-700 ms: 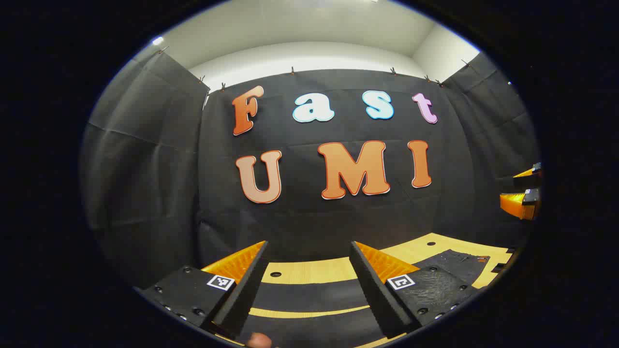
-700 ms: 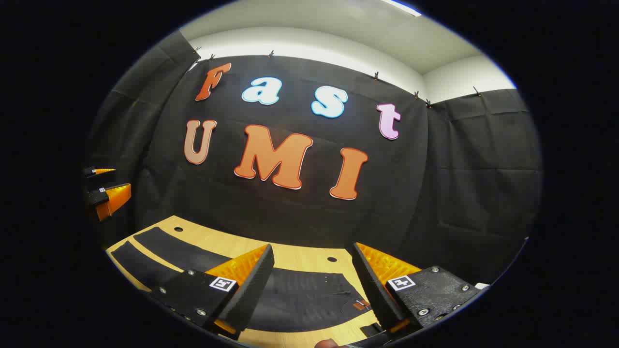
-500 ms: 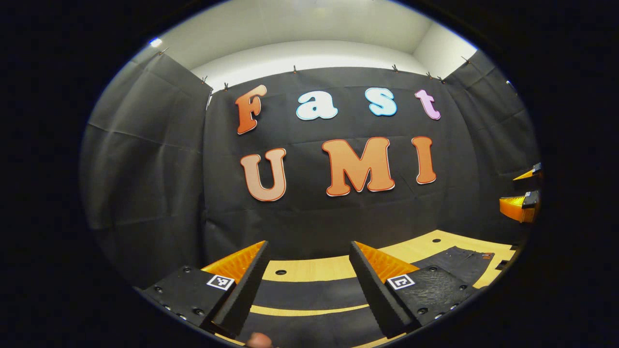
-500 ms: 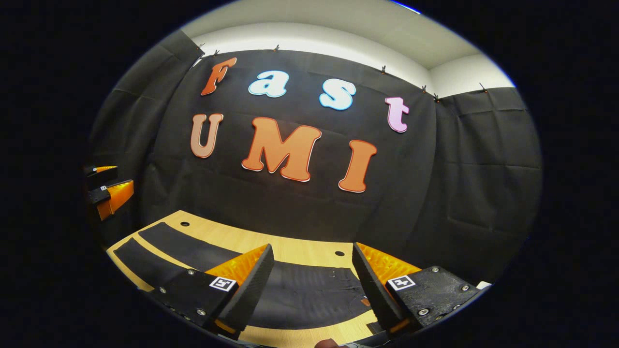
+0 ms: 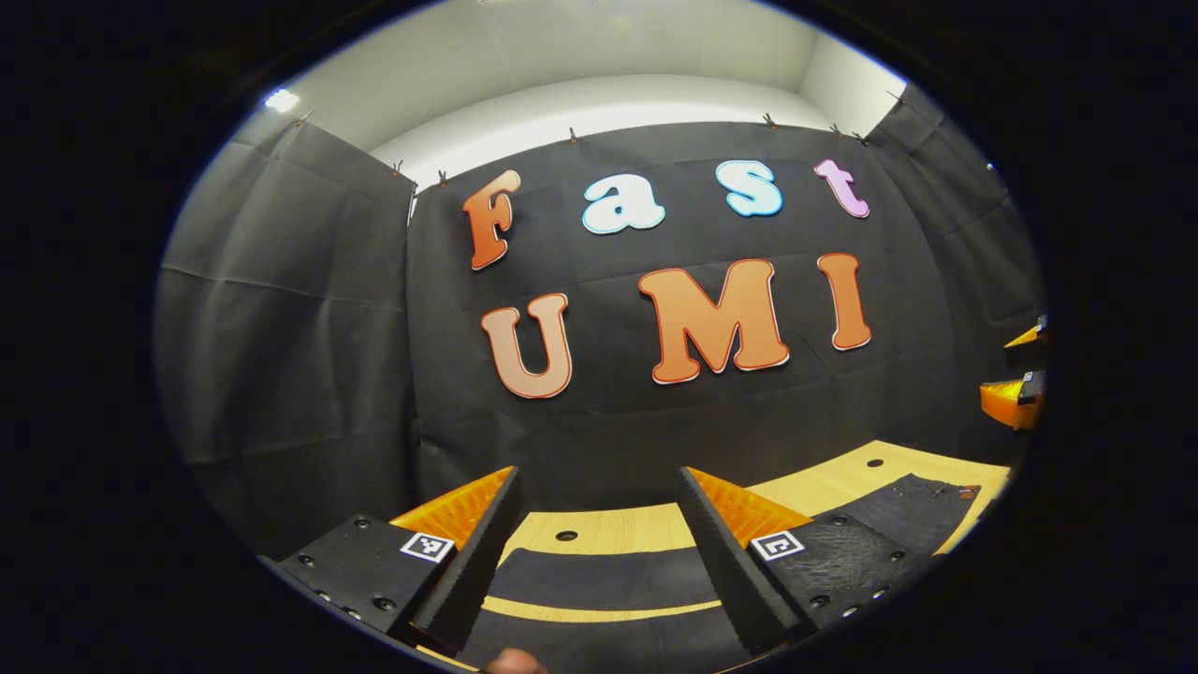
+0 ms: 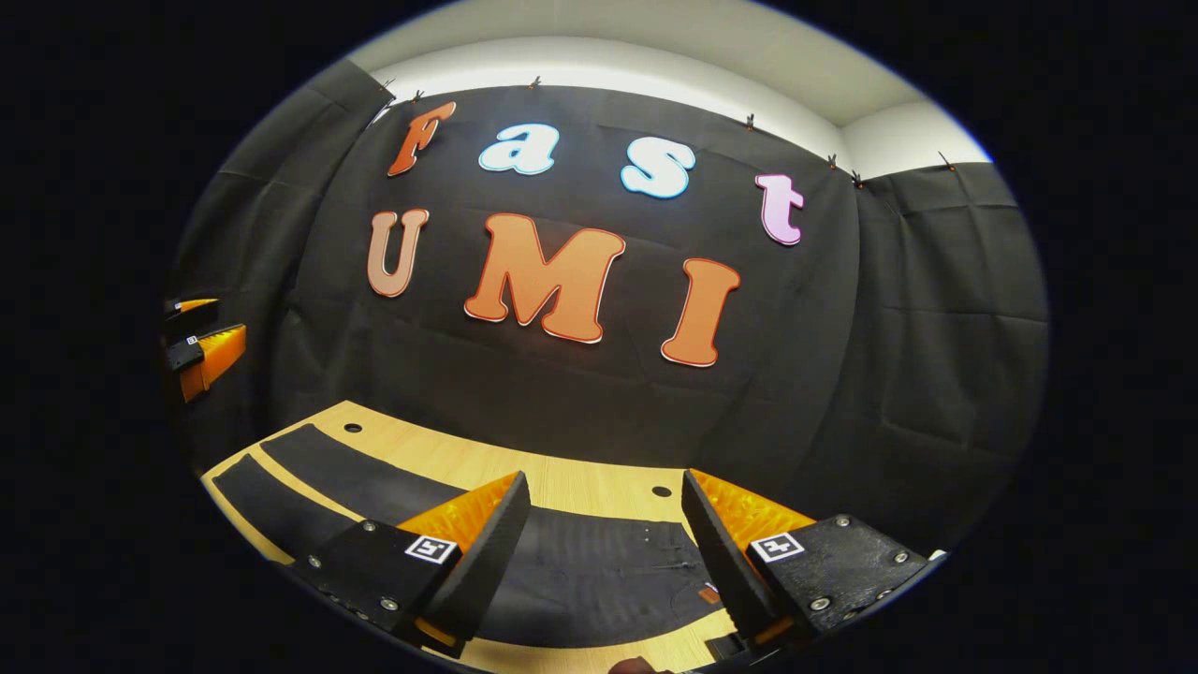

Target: Grasp the waist and the cuffs of the jeans and fold them to make the two legs overlap; first hold the waist and fold one-third of the jeans toward the cuffs, then hold the cuffs and fold the remaining one-third in the same direction to finish folding.

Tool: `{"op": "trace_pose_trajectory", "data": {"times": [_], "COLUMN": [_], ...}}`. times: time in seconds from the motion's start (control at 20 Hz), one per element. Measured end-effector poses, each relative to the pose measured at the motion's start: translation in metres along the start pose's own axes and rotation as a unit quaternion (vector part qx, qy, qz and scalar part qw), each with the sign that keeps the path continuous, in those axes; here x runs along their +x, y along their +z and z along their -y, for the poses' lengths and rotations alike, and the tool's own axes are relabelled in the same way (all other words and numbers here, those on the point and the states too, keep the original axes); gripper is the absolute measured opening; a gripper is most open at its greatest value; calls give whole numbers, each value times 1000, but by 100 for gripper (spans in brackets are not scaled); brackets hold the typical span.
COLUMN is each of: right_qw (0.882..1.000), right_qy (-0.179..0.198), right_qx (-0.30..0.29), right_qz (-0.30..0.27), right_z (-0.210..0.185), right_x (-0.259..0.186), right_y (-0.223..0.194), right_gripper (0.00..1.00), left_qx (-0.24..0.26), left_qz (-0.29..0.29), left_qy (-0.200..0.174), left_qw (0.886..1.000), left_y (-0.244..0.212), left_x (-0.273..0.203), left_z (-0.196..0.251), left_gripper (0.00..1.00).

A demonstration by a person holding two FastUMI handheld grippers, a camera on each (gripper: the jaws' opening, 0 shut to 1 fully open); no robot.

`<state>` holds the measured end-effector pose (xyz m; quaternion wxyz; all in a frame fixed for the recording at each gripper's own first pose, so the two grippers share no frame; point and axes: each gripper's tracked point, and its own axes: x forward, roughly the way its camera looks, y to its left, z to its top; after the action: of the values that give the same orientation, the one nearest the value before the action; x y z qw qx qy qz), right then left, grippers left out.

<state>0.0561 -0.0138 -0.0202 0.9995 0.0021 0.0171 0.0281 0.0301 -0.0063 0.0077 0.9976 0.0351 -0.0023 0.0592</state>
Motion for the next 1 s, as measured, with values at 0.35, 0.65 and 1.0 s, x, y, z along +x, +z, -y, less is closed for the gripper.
{"op": "trace_pose_trajectory", "data": {"times": [0.35, 0.65, 1.0], "right_qw": [999, 997, 988], "right_qy": [-14, 10, 15], "right_qx": [29, 49, 80], "right_qz": [-29, -63, -132], "right_z": [32, 43, 61], "right_x": [28, 46, 70], "right_y": [-29, -57, -104], "right_gripper": [98, 98, 99], "left_qx": [-11, 4, -46], "left_qz": [-56, -110, -212], "left_qy": [25, 100, 153], "left_qw": [998, 989, 964], "left_y": [-27, -57, -119], "left_x": [24, 34, 28], "left_z": [13, -8, -30], "left_gripper": [100, 99, 100]}}
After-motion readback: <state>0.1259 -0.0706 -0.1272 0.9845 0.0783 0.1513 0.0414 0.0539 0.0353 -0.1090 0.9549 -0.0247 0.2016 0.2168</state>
